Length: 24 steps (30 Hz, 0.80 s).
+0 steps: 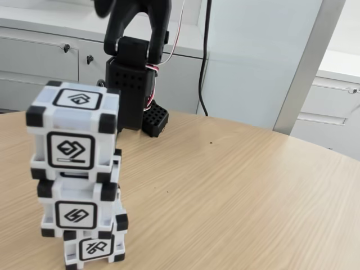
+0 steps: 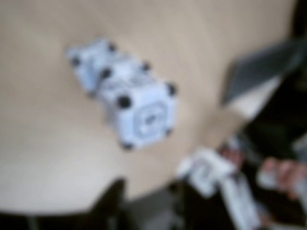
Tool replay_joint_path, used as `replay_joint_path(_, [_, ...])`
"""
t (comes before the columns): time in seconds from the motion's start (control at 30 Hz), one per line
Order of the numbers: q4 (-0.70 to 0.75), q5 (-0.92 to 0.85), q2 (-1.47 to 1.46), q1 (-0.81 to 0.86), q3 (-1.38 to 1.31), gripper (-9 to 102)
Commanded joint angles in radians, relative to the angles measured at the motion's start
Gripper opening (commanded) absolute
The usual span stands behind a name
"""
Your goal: Stack cubes from left to right.
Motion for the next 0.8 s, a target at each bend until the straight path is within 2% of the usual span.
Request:
replay_joint_path(0.0, [0.008,0.034,0.049,-0.006,-0.028,2])
replay_joint_path(0.77, [-0.002,0.179,0.410,-0.006,-0.025,0])
